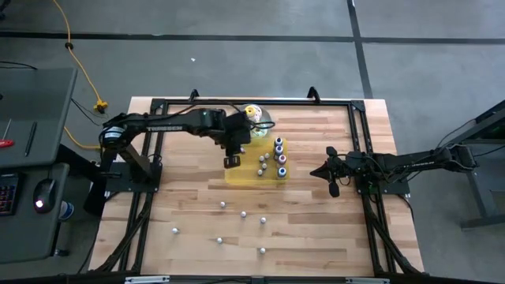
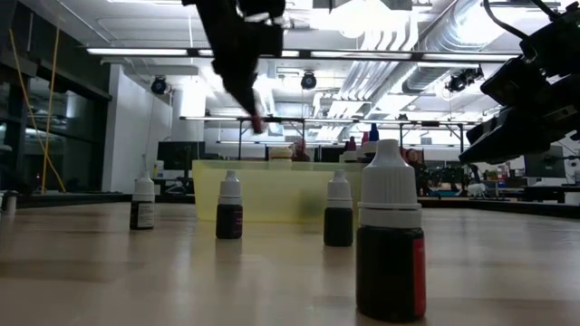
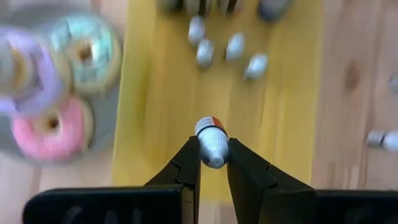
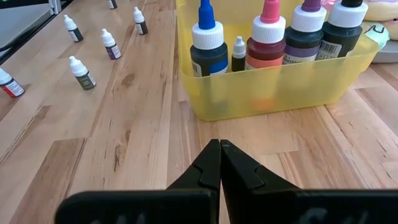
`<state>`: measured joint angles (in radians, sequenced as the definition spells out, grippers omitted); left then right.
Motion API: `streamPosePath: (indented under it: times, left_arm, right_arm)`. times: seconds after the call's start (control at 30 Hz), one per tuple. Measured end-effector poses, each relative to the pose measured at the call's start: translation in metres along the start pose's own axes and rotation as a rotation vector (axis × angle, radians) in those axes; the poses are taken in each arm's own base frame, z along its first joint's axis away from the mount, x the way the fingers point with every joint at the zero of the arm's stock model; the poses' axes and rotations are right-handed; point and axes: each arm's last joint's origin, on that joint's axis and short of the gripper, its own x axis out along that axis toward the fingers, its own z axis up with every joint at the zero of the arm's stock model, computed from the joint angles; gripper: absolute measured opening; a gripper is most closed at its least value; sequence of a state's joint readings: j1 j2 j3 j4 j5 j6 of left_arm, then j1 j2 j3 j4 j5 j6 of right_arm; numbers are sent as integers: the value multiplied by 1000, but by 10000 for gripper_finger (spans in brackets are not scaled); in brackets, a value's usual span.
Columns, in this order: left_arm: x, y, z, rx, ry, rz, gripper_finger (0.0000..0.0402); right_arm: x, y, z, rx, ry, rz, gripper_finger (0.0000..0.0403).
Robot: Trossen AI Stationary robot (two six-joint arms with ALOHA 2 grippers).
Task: Pick & Place food coloring
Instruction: Put the top small red food coloring bottle into the yellow container
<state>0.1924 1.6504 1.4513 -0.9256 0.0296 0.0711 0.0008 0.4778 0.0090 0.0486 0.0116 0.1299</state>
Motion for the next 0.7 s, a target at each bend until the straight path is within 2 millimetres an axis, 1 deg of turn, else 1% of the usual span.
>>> streamPosePath:
  times: [0.03,0.17,0.27,0.33,0.57,0.7]
  left_arm:
    - [4,3,0,-9,36,0,48]
    - [22,12,9,-21,96,12,48]
    - [37,15,19,-20,122,29,48]
    - [42,20,22,-30,145,41,48]
    - [62,23,38,-30,131,57,48]
    - [77,24,42,-44,153,56,48]
  right_arm:
    - [0,0,0,0,2,0,0]
    - [0,0,-1,0,6,-1,0]
    - [0,0,0,0,3,0,0]
    - [0,0,0,0,1,0,0]
    - [0,0,0,0,0,0,0]
    - [0,0,0,0,0,0,0]
